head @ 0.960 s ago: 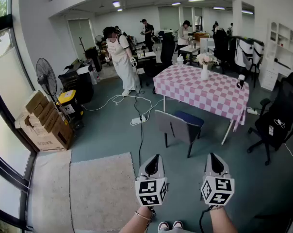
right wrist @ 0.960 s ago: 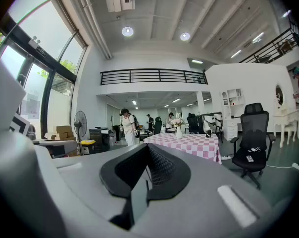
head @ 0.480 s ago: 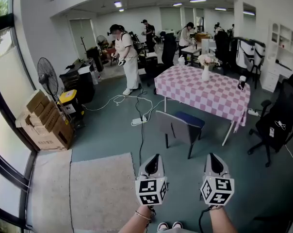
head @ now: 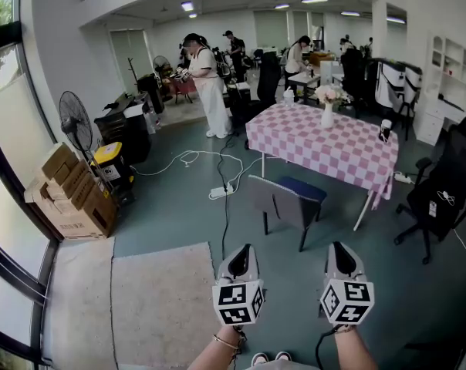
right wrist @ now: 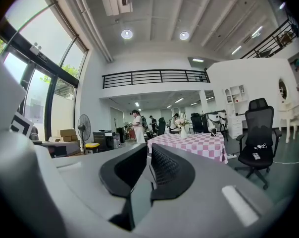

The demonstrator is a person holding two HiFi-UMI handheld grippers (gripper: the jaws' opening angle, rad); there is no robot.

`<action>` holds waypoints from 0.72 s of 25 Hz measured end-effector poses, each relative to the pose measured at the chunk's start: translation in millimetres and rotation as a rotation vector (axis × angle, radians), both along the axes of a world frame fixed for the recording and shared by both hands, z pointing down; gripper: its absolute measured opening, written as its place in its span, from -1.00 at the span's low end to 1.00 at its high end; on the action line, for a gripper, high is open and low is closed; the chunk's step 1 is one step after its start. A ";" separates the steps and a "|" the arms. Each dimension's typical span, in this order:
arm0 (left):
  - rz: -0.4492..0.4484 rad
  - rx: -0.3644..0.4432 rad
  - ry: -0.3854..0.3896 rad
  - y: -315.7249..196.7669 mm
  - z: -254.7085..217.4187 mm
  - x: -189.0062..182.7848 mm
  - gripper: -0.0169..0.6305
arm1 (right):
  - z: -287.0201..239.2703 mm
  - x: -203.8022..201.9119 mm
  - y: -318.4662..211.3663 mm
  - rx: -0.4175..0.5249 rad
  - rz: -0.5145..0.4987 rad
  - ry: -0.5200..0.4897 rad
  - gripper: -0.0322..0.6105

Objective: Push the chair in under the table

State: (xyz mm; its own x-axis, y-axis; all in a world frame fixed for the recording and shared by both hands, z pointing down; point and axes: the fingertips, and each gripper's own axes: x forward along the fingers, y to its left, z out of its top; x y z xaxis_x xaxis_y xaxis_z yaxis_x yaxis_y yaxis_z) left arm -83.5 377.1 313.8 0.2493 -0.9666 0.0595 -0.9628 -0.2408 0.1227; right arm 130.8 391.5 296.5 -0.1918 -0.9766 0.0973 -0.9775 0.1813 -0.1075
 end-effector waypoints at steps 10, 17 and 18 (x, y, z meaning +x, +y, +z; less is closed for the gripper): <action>0.037 0.001 0.000 0.0 -1.6 2.0 -0.59 | -2.0 -5.0 1.3 -0.003 -0.013 0.008 -0.62; 0.036 -0.007 0.006 -2.2 3.1 -7.4 -0.44 | 0.5 -7.1 0.7 0.001 0.008 -0.010 -0.40; 0.037 -0.009 0.006 -1.8 3.2 -9.4 -0.44 | -0.2 -7.8 1.0 0.002 0.014 -0.012 -0.38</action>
